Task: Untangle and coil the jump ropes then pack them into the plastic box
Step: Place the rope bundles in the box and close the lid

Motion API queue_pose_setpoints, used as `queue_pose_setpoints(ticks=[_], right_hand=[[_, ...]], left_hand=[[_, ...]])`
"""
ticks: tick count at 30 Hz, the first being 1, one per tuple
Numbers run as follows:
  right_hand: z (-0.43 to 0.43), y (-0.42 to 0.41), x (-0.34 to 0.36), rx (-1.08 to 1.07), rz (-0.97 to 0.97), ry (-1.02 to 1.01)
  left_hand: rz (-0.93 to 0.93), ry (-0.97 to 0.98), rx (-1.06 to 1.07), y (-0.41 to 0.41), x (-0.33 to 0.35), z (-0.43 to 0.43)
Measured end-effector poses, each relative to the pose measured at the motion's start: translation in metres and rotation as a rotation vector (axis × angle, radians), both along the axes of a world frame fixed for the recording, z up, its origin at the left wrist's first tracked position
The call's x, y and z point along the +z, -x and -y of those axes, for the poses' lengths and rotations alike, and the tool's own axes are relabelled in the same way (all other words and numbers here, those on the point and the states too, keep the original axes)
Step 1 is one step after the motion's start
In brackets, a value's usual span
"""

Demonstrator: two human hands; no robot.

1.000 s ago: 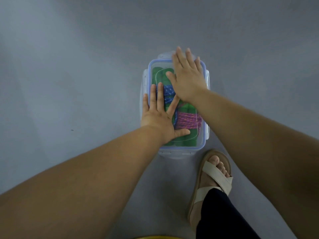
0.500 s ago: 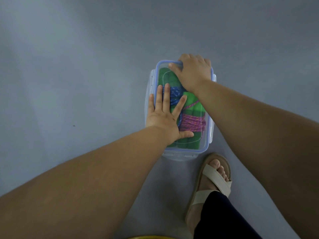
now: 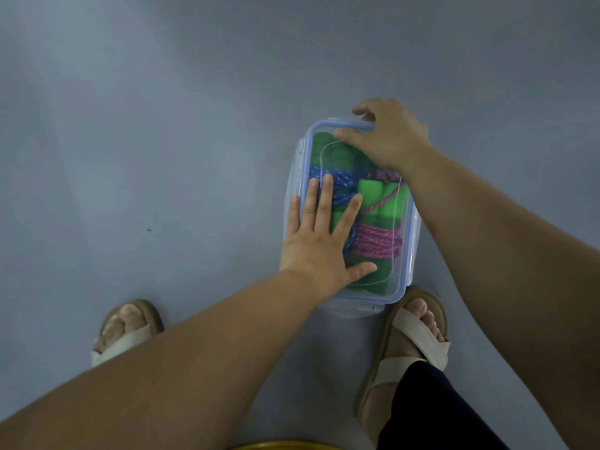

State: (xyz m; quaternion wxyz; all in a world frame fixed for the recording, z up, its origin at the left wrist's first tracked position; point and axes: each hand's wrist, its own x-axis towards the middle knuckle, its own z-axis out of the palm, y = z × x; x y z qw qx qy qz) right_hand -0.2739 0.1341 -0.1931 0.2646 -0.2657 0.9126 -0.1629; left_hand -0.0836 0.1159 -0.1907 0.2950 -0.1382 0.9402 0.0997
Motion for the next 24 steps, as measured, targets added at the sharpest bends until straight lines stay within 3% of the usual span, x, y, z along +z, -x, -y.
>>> queue_pose_setpoints(ticks=[4, 9, 14, 24], right_hand=[[-0.001, 0.000, -0.003, 0.054, 0.019, -0.086], [-0.011, -0.024, -0.012, 0.210, -0.281, -0.147], [-0.015, -0.035, -0.019, 0.193, -0.361, -0.107], [0.004, -0.013, -0.008, 0.116, -0.095, -0.115]], left_hand=[[0.018, 0.014, -0.016, -0.001, -0.002, 0.002], [0.110, 0.081, -0.040, 0.007, 0.000, -0.002], [0.150, 0.095, -0.045, 0.011, 0.000, -0.003], [0.168, 0.078, -0.039, 0.011, 0.002, -0.001]])
